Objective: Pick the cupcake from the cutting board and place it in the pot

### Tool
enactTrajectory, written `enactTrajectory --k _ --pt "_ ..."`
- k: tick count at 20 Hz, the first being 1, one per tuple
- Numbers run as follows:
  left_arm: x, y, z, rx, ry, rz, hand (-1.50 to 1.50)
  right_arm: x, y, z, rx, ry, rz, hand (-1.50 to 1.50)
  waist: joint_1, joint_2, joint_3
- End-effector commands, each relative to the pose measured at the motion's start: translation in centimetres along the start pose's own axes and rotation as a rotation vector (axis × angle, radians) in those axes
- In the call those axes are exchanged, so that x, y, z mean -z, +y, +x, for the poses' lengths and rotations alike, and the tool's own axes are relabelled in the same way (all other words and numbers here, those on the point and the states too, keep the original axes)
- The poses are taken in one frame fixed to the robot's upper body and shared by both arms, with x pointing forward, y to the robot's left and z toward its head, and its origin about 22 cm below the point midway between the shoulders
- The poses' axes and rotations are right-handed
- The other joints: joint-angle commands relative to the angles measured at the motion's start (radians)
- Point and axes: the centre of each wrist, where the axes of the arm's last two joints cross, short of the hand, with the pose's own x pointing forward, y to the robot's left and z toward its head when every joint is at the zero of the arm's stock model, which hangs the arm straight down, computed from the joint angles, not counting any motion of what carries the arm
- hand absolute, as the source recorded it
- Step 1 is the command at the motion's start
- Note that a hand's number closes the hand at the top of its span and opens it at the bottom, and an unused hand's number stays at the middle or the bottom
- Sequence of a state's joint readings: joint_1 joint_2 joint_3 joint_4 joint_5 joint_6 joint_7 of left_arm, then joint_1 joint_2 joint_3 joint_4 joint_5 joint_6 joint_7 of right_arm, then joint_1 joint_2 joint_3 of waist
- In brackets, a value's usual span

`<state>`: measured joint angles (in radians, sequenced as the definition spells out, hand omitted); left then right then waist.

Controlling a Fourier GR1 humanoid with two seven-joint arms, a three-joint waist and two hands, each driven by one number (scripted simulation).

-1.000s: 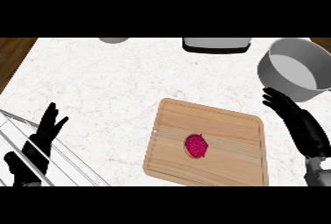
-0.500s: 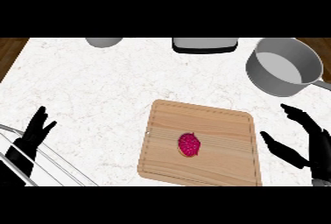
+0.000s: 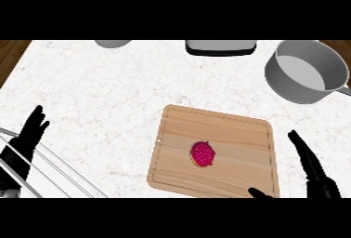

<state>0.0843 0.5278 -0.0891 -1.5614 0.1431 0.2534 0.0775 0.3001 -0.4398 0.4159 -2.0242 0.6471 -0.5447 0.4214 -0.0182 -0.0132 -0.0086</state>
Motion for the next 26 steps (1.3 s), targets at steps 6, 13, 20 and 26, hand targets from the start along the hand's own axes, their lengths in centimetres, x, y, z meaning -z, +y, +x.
enactTrajectory --k 6,13,20,26 --pt "0.8 -1.8 1.0 -0.017 0.011 -0.042 0.00 2.2 -1.8 8.0 -0.198 0.103 0.250 -1.50 0.039 0.020 0.004" --pt "1.6 -0.5 0.9 0.004 -0.016 -0.052 0.00 4.5 1.9 10.8 -0.388 0.280 0.558 -1.50 0.059 0.023 0.004" --pt "1.8 -1.2 0.1 0.001 -0.008 -0.040 0.00 7.3 5.8 13.6 -0.407 0.358 0.712 -1.50 0.042 0.019 0.006" --pt "0.8 -1.4 -0.4 0.008 0.007 -0.029 0.00 9.7 6.2 14.9 -0.455 0.398 0.721 -1.50 0.037 0.015 0.007"
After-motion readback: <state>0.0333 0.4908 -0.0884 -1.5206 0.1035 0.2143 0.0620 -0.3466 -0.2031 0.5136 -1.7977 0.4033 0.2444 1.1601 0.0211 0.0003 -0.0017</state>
